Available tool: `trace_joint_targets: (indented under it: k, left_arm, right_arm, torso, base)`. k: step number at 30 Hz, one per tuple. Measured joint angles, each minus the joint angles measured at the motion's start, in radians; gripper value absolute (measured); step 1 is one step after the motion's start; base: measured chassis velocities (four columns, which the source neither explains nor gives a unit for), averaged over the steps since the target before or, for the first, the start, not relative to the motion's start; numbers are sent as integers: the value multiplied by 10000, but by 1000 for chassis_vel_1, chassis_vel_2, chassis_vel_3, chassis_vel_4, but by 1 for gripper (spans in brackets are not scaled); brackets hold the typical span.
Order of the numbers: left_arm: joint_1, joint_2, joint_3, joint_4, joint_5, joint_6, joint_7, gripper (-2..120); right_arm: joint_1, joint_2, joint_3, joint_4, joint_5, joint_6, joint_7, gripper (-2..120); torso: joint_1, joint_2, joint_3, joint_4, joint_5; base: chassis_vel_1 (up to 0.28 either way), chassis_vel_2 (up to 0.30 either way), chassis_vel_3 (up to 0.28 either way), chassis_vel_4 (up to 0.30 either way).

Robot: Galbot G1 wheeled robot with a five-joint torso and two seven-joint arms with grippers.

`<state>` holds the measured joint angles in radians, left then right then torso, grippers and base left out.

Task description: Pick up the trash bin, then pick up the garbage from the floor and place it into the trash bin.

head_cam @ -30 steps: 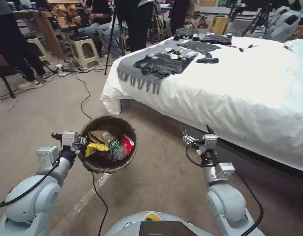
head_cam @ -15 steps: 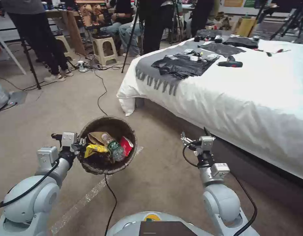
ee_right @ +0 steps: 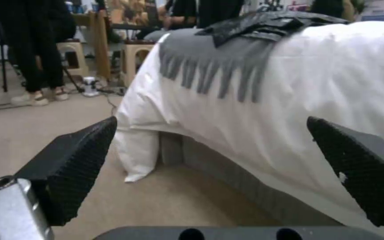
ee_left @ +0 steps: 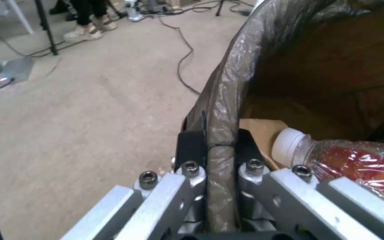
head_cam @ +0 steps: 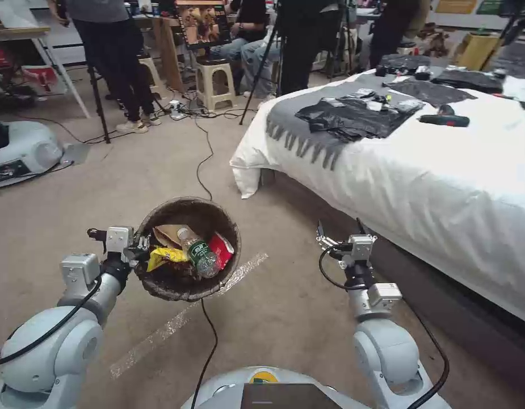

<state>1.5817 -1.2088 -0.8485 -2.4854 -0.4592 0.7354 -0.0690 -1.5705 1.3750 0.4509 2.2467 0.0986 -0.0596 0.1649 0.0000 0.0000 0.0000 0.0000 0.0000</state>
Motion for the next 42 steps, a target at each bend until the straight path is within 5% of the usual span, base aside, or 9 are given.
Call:
trace_joint_targets:
  k: [42]
  left_arm:
    - [-66,67,-30,-13,-237,0,-112,2]
  right_arm:
    - [-43,110,-52,43,-42,-89,100,100]
  torso:
    - [0,0,0,0,-1]
  base:
    - [77,75,72,72]
